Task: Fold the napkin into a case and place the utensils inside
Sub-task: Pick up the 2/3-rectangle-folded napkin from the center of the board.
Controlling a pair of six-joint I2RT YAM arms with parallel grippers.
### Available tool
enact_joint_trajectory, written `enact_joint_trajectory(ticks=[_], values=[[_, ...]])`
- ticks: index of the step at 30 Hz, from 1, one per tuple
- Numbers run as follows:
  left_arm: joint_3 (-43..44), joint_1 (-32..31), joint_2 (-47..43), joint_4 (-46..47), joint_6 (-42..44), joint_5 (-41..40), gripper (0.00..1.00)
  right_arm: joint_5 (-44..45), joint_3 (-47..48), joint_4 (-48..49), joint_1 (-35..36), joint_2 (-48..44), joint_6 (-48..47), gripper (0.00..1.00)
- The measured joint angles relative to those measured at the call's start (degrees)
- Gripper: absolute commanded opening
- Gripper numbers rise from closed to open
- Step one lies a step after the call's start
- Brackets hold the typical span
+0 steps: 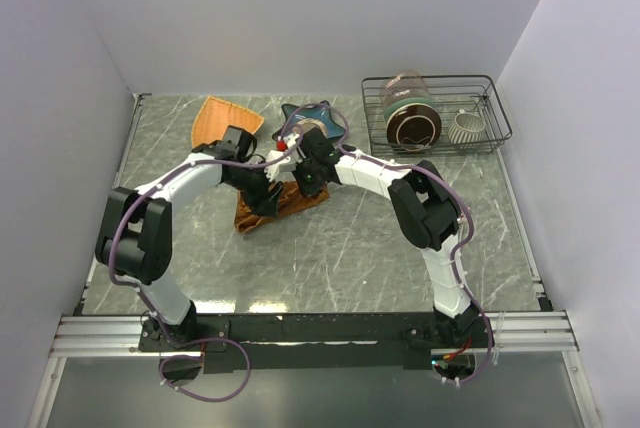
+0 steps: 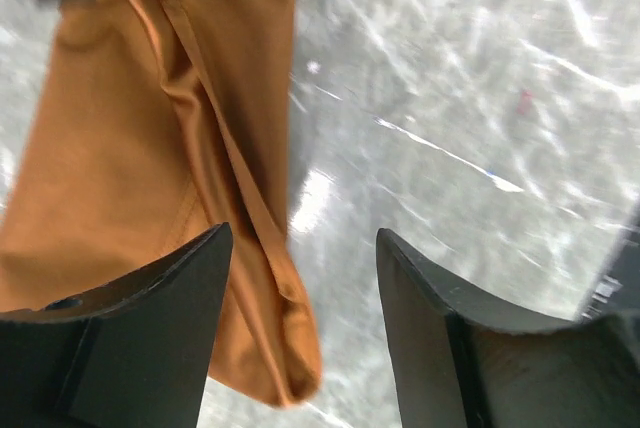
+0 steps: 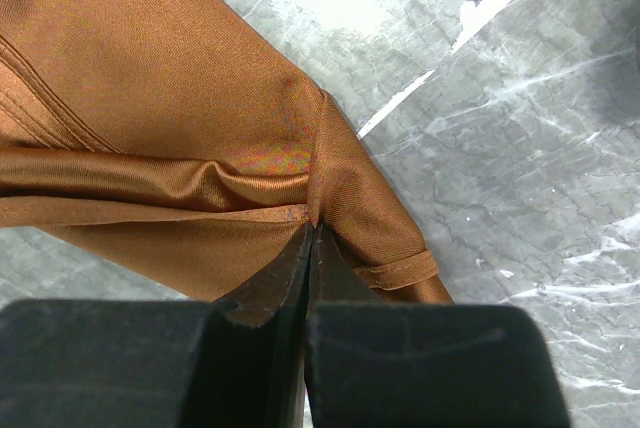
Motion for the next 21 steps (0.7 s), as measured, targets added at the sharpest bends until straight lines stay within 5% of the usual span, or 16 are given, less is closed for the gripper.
enact_joint_trajectory(ticks=[10, 17, 21], values=[[-0.6, -2.7, 2.6, 8.6, 0.2, -8.8, 0.6, -0.2, 0.2, -0.1, -0.5, 0.0, 0.0, 0.0], [-0.9, -3.6, 5.2, 9.7, 1.7, -10.6, 0.35, -0.4, 0.3, -0.2, -0.5, 0.1, -0.3, 0.0], [-0.9, -3.5, 5.8, 9.6, 2.6, -11.1, 0.38, -0.7, 0.3, -0.2, -0.6, 0.1, -0.3, 0.0]])
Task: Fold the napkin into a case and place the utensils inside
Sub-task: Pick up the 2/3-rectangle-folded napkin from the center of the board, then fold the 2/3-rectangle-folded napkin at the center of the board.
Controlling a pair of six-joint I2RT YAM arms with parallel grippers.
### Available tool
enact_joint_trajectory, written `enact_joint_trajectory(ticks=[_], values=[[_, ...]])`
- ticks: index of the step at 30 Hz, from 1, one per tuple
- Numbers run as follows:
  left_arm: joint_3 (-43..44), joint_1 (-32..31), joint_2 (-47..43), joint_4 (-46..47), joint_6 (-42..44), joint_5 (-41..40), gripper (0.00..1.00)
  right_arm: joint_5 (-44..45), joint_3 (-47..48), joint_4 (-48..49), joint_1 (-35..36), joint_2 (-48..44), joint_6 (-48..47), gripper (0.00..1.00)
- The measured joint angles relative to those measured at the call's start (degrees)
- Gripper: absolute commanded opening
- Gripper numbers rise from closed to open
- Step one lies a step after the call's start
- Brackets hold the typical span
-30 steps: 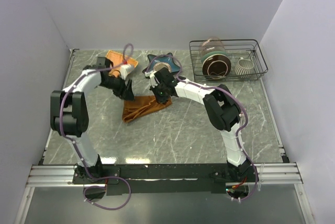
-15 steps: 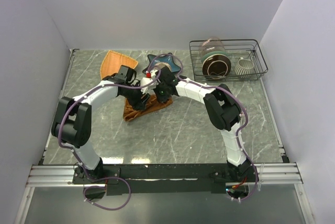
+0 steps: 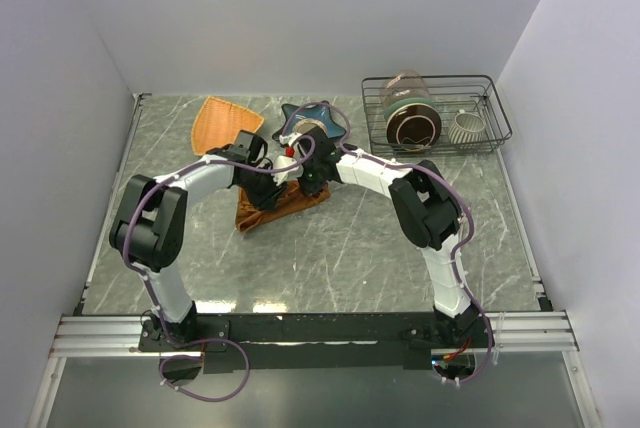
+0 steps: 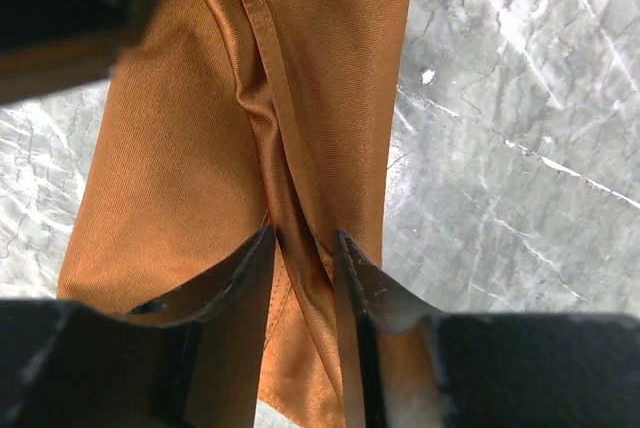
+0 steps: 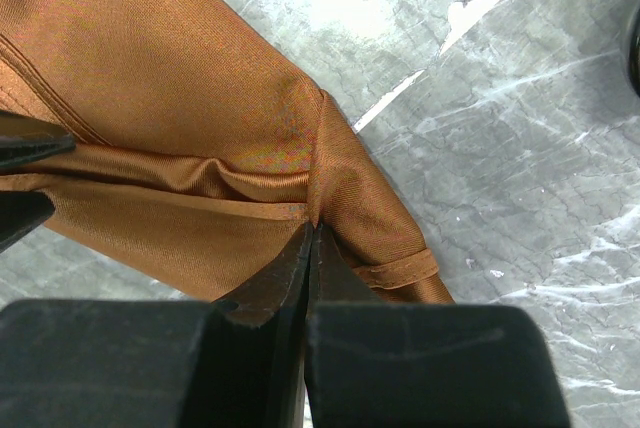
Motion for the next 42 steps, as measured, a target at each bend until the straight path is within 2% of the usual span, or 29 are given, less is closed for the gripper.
enact_joint_trajectory(ticks=[4, 7, 10, 11, 13, 24, 34, 42], values=[[0.1, 0.0, 0.6, -0.3, 0.5, -0.1, 0.34, -0.4, 0.0, 0.0, -0.2, 0.0, 0.0, 0.0], [0.2, 0.0, 0.9, -0.6, 0.7, -0.1, 0.38, -0.5, 0.0, 0.0, -0.2, 0.0, 0.0, 0.0], [1.2, 0.0, 1.9, -1.2, 1.1, -0.1, 0.18, -0.8, 0.0, 0.0, -0.4, 0.0, -0.1, 0.0], [1.6, 0.0, 2.2, -1.6, 1.6, 0.0, 0.07, -0.9, 0.0, 0.0, -0.5, 0.0, -0.2, 0.0], [1.9, 0.0, 2.4, -2.1, 1.8, 0.2, 0.01, -0.9, 0.0, 0.0, -0.6, 0.0, -0.2, 0.0], [7.1, 0.0, 2.3, -4.5, 3.8, 0.2, 0.01, -1.1, 0.0, 0.0, -0.6, 0.0, -1.9, 0.0], [8.4, 0.0, 2.7, 1.0, 8.6, -1.5, 0.01, -1.4, 0.0, 0.2, -1.1, 0.0, -2.6, 0.0], [8.5, 0.3, 7.1, 5.3, 14.1, -1.9, 0.01, -2.8, 0.0, 0.0, -1.8, 0.0, -2.8, 0.01]])
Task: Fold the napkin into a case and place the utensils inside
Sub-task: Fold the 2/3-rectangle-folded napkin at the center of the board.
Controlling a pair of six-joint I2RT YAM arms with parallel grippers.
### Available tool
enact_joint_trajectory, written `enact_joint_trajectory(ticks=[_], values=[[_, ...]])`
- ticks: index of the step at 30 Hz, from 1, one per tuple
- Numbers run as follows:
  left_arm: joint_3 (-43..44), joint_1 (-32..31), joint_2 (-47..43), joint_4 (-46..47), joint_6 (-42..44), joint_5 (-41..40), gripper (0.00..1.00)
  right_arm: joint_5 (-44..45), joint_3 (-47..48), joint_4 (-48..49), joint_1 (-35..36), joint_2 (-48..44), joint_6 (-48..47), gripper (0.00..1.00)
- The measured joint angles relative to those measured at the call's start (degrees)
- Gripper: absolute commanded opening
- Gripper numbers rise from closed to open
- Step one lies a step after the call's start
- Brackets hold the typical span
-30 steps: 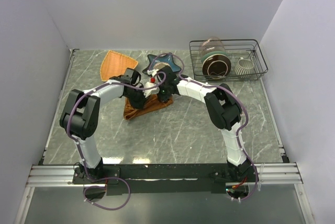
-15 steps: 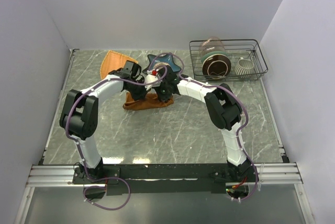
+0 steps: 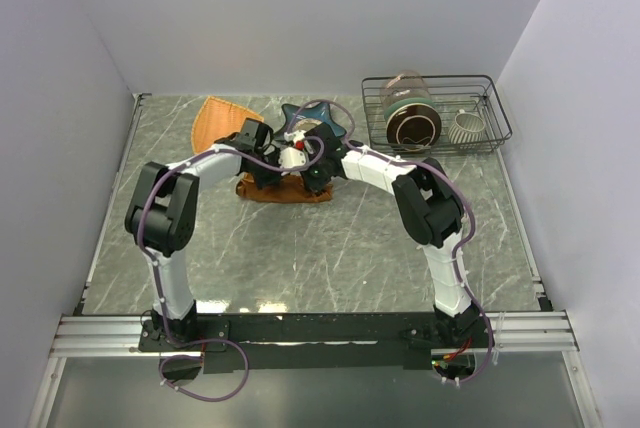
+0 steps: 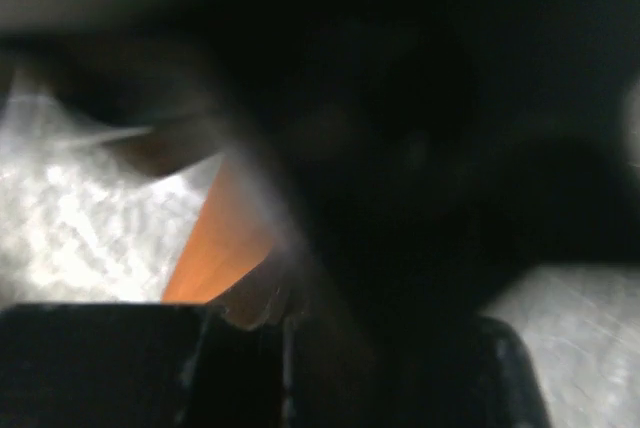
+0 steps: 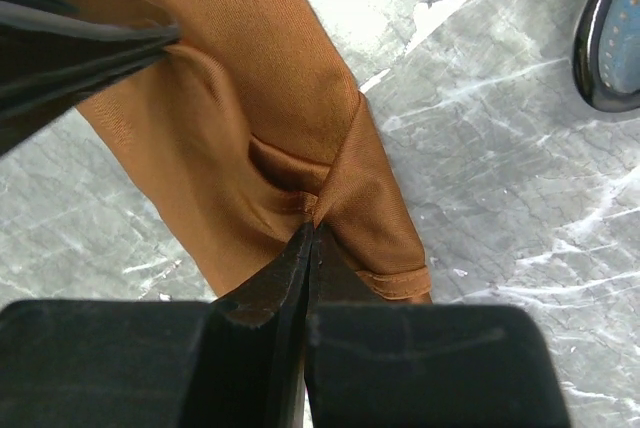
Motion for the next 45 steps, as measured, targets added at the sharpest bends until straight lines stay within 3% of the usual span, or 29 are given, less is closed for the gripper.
enact_joint_trajectory(ticks=[13, 22, 28, 35, 45], values=[[-3.2, -0.2, -0.4, -2.6, 5.9, 0.9, 0.01, -7.4, 4.5, -4.4, -0.3, 2.8, -5.8, 0.0], [-11.5, -4.6, -9.9, -7.6, 1.5, 2.7, 0.01, -17.9, 0.5, -6.3, -0.2, 1.0, -12.9, 0.0], [-12.7, -6.9, -13.9, -8.2, -2.7, 3.2, 0.01, -21.6, -2.4, -8.4, 0.0, -0.8, -16.0, 0.0], [-13.3, -6.4, -13.6, -6.7, -3.2, 1.4, 0.01, -23.5, -2.4, -10.1, 0.0, -0.8, -18.2, 0.0], [-10.9, -4.2, -6.3, -3.9, -2.4, 3.1, 0.01, -21.9, -0.9, -12.8, -0.8, -0.5, -16.6, 0.01]])
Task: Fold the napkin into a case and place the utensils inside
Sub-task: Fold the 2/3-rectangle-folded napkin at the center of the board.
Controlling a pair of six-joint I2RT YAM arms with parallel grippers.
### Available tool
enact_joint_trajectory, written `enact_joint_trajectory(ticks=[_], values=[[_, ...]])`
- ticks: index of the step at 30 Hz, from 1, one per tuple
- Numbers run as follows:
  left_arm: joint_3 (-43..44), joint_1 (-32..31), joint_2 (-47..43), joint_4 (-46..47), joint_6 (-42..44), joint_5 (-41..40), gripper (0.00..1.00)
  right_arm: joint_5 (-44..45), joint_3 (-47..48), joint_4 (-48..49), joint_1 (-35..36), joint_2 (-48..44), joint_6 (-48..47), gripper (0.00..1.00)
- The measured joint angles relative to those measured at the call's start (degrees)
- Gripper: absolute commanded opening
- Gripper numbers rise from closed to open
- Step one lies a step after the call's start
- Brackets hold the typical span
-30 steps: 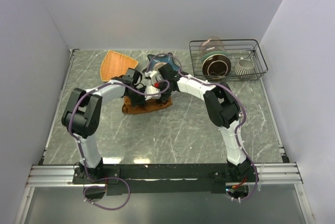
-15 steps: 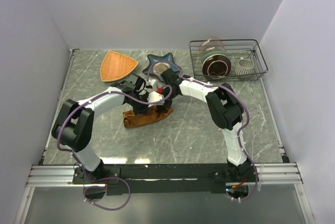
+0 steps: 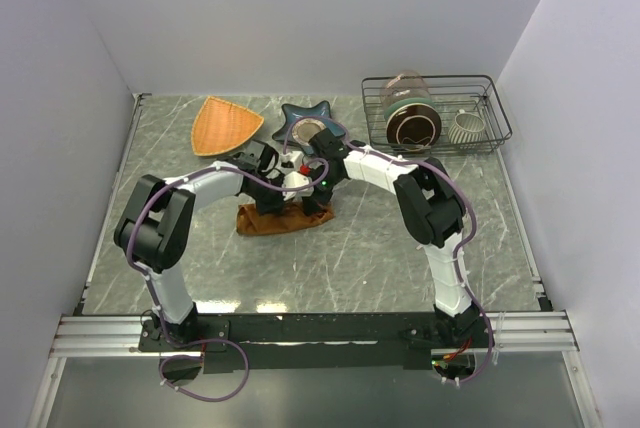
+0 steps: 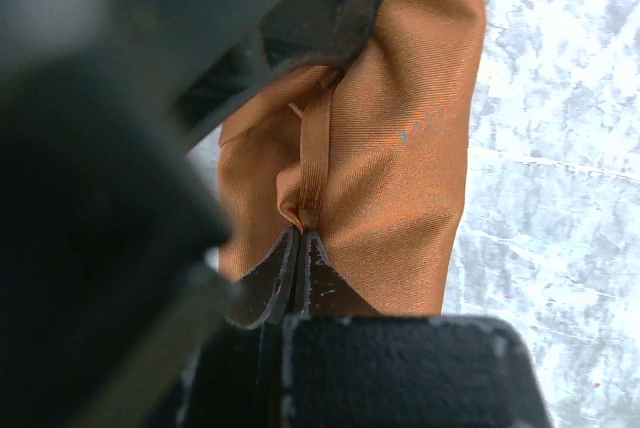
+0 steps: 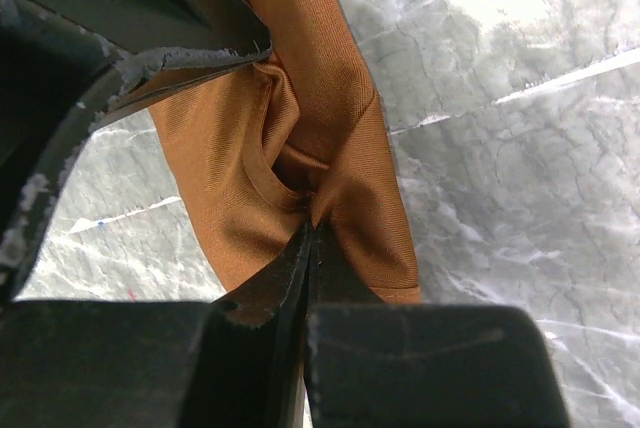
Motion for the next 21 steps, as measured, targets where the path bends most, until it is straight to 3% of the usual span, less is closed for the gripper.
enact_joint_trajectory(ticks=[11, 21], values=[[-0.9, 0.5, 0.2, 3.6, 0.4, -0.2, 0.01, 1.1, 0.4, -0.5, -0.5, 0.0, 7.7, 0.06], [-2.5, 0.5, -0.5, 6.4, 0.5, -0.3, 0.01, 2.6, 0.0, 2.4, -2.0, 0.0, 15.5, 0.05]])
